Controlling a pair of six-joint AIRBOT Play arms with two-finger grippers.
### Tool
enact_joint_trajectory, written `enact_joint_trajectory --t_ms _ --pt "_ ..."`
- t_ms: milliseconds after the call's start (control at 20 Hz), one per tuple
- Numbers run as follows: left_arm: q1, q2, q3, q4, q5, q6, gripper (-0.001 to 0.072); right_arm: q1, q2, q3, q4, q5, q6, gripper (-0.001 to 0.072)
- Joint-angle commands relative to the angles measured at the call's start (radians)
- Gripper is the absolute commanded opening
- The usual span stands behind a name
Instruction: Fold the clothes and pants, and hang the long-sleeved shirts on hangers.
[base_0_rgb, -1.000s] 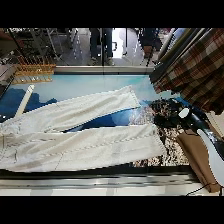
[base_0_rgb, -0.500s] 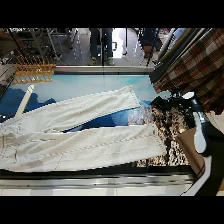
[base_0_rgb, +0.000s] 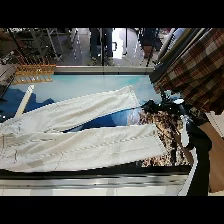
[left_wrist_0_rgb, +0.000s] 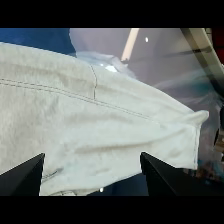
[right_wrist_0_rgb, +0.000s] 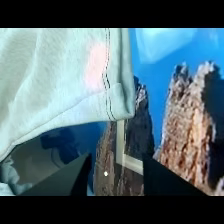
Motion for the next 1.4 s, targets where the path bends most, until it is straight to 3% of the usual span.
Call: enact_joint_trajectory --t_ms 0,200,400,600,800,900,950,1150,1250,1350 --pt "-0.010 0.000 -0.001 0.046 -0.008 0.000 0.0644 0.021 -0.014 0.004 0.001 -0.043 -0.027 0.0390" --pt "-0.011 -0.001 -0.001 0.050 -0.050 0.000 0.0645 0.046 -0.010 0.008 -0.006 -0.143 -0.026 0.0441" --pt "-0.011 0.000 -0.001 0.050 -0.092 0.001 0.0644 0.047 0.000 0.007 -0.044 -0.149 -0.023 0.0474" --pt "-0.011 0.000 -0.001 0.050 -0.093 0.001 0.0645 0.055 0.005 0.007 -0.080 -0.222 0.005 0.0466" --pt "-0.011 0.000 -0.001 0.050 -0.093 0.001 0.0644 0.106 0.007 0.007 -0.077 -0.277 -0.005 0.0290" --pt "-0.011 0.000 -0.001 0.050 -0.093 0.001 0.0644 0.134 0.007 0.007 -0.088 -0.236 -0.021 0.0138" --pt "-0.011 0.000 -0.001 0.050 -0.094 0.001 0.0644 0.140 0.009 0.007 -0.101 -0.222 -0.025 0.0025" --pt "-0.008 0.000 -0.001 0.051 -0.109 0.000 0.0644 0.077 0.079 -0.010 -0.195 -0.144 0.056 0.0026" --pt "-0.002 0.000 -0.001 0.070 -0.137 -0.004 0.0644 0.013 0.171 -0.066 -0.317 -0.060 0.118 0.0025" --pt "0.000 0.001 -0.001 0.219 -0.179 -0.074 0.0644 -0.041 0.269 -0.140 -0.477 0.110 0.136 0.0025"
